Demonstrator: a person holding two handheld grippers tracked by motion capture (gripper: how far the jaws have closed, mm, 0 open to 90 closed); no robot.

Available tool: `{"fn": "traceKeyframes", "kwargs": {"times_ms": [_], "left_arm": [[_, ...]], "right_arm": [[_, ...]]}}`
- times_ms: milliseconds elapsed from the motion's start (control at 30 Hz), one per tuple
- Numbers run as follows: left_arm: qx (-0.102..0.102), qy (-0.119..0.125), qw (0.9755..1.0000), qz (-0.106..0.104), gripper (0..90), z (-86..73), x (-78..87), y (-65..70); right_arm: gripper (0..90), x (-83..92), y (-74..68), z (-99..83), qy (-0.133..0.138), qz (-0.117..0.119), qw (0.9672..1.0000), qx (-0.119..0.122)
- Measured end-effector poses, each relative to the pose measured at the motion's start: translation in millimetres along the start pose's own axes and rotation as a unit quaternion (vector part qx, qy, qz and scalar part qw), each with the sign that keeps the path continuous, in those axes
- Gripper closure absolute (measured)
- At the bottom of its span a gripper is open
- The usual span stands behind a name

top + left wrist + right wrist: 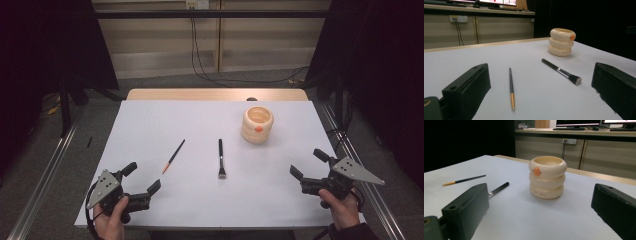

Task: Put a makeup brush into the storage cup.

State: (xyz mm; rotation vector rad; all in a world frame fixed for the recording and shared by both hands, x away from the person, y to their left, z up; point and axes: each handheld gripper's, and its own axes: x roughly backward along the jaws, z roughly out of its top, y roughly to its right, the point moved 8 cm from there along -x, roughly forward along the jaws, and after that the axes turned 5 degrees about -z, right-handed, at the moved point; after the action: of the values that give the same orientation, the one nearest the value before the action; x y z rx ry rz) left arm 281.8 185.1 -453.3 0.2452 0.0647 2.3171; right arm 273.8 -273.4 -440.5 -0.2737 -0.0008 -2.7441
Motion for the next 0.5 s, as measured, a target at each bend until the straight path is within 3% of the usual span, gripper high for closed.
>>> {"fn": "traceKeyframes", "kwargs": {"times_ms": [300,400,500], "left_arm": [[0.000,-0.006,1.0000,-0.008,2.0,-0.2,-4.2,-0.3],[0.014,0.000,0.9997,-0.017,1.8,0.1,-5.3,0.0],[0.009,0.003,0.9997,-0.024,1.4,2.7,-6.8,2.7]], "right_arm": [[1.2,2.1,1.1,0.0,0.005,0.002,1.0000,0.002],[1.1,2.4,1.5,-0.4,0.002,0.001,1.0000,-0.002],[1.1,2.5,-0.1,-0.7,0.004,0.010,0.9999,0.002]]}}
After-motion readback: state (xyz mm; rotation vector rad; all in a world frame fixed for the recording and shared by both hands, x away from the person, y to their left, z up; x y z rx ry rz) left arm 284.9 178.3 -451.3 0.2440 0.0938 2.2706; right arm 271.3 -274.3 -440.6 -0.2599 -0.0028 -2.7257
